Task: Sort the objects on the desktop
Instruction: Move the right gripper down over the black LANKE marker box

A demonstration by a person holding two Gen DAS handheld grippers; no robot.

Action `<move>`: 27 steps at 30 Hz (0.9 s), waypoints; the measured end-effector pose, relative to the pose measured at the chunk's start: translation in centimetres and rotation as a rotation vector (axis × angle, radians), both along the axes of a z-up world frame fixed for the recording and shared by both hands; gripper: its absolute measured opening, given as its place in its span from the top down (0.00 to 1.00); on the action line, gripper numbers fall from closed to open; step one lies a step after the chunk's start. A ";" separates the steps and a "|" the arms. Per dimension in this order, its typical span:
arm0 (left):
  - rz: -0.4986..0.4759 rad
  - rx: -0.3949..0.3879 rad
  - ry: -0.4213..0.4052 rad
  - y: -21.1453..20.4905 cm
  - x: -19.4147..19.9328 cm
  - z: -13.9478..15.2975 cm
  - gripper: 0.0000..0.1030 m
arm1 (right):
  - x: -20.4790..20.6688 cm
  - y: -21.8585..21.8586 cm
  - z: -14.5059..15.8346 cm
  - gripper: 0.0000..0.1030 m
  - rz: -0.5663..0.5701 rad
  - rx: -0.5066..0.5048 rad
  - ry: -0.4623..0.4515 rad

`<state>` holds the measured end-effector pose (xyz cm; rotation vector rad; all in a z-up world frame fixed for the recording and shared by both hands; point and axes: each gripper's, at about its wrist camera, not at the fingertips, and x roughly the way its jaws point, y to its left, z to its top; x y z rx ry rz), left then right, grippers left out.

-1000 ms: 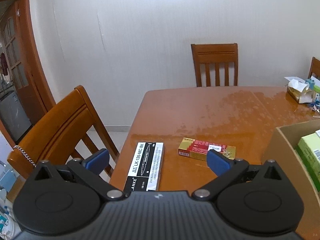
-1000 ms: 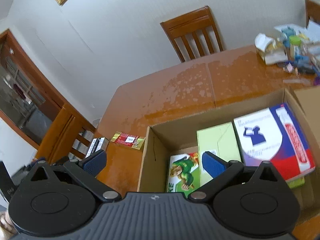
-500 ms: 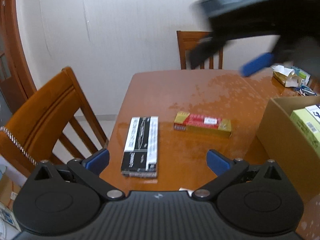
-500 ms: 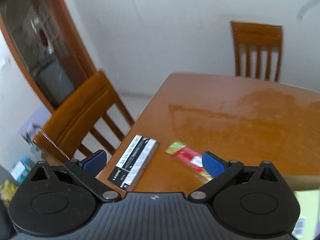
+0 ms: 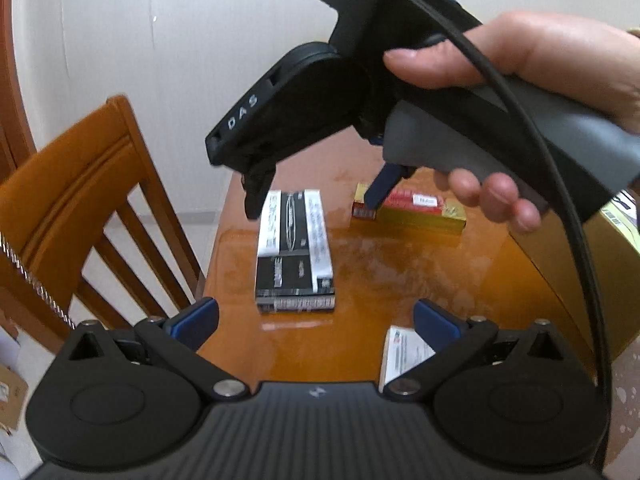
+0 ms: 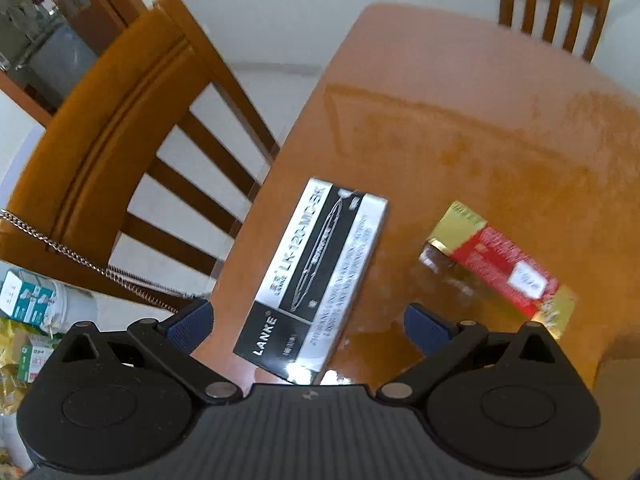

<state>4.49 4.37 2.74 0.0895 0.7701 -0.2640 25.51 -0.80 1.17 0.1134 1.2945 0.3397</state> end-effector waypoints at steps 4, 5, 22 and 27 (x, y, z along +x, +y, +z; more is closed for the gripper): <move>0.011 -0.051 0.020 1.7 -0.7 -0.7 0.00 | 0.1 1.0 -0.8 0.00 -0.006 -0.017 0.010; 0.008 -0.061 0.022 2.1 -1.0 -0.8 0.00 | 0.2 1.3 -0.9 0.00 -0.007 -0.013 0.012; -0.015 -0.120 -0.006 3.9 -2.7 -2.4 0.00 | 1.5 3.9 -3.5 0.00 -0.029 -0.067 0.025; -0.032 -0.110 -0.017 3.7 -2.7 -2.5 0.00 | 1.4 4.4 -3.8 0.09 -0.030 -0.123 -0.029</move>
